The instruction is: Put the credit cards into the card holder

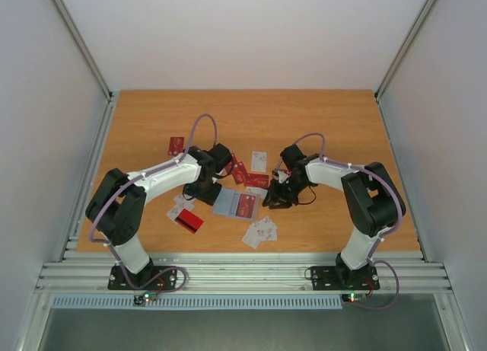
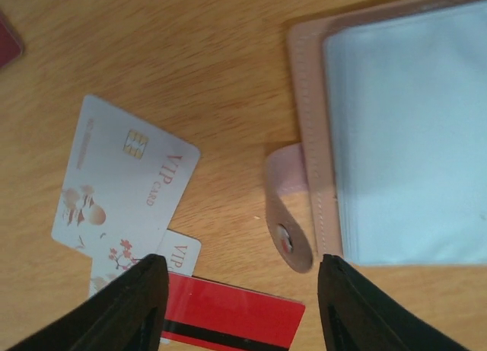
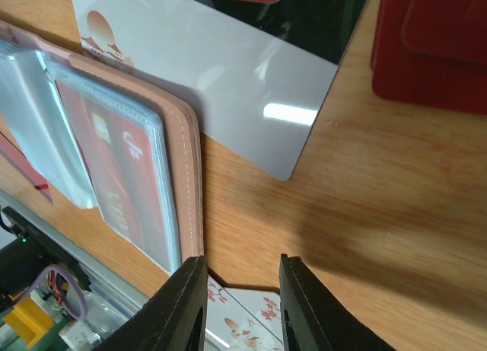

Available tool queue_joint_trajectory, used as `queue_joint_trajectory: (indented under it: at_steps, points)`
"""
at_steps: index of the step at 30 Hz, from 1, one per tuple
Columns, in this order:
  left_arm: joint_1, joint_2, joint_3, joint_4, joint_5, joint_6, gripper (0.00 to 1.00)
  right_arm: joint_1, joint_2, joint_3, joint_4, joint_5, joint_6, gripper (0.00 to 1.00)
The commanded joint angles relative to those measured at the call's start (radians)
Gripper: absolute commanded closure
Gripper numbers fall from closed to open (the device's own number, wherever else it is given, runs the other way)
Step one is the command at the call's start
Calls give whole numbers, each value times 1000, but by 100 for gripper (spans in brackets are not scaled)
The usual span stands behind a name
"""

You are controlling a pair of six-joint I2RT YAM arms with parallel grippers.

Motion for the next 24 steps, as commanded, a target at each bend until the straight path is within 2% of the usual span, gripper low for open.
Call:
queue_joint_trajectory:
  at_steps: [1,10,13,17,24]
  points:
    - [1,24,-26,75,-63,-42,50,-2,-43,-17,22,-17,21,72]
    - [1,29,-82,214,18,-33,63,-7,-33,-36,87,-83,75,65]
    - [2,41,-98,255,24,-22,74,-20,-24,-57,146,-126,120,62]
    - [1,30,-139,330,54,-6,80,-44,0,-96,269,-187,188,59]
    - [0,32,-166,373,99,0,90,-46,76,-108,365,-236,232,59]
